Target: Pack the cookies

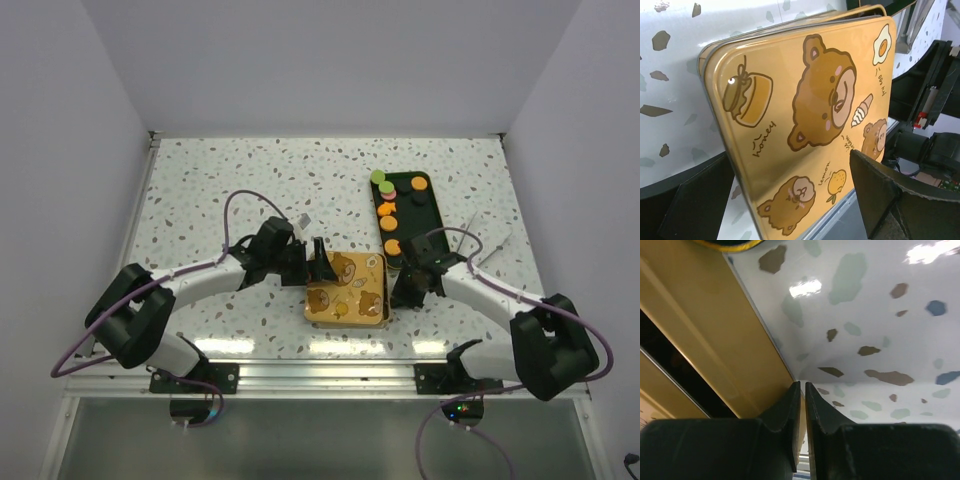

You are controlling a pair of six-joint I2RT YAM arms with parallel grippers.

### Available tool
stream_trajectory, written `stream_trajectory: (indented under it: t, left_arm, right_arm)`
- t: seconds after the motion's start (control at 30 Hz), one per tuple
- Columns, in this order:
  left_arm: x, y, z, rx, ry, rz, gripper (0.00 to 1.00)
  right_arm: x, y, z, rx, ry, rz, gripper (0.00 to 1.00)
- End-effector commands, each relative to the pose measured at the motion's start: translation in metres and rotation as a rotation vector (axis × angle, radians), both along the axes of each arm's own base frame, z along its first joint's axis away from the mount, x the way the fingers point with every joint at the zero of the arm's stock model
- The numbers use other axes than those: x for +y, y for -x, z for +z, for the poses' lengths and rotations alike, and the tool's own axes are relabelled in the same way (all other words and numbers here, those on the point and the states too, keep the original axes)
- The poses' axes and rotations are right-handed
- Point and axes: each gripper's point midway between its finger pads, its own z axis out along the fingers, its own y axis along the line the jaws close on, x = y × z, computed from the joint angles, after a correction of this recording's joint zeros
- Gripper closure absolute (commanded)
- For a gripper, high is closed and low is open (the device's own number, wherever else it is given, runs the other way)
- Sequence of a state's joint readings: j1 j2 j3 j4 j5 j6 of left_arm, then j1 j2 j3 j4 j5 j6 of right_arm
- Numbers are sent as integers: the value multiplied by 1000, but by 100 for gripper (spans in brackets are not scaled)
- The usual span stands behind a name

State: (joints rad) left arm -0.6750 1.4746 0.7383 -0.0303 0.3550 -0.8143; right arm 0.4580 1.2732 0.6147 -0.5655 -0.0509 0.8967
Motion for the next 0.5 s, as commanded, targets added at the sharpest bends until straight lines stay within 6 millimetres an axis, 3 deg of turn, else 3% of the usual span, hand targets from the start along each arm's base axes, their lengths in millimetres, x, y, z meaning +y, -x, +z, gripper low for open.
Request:
stream_trajectory:
  t: [0.0, 0.13, 0.47]
  left_arm:
    - [-3, -7, 6, -34, 15, 32, 0]
    - [3, -7, 0, -15, -22, 56, 0]
    - [12, -6, -4, -8, -65, 73, 0]
  right_arm:
    - [33, -8, 8, -31, -88, 50, 87]
    - [56, -5, 11, -32, -101, 104, 88]
    - [69, -16, 12, -52, -128, 103, 89]
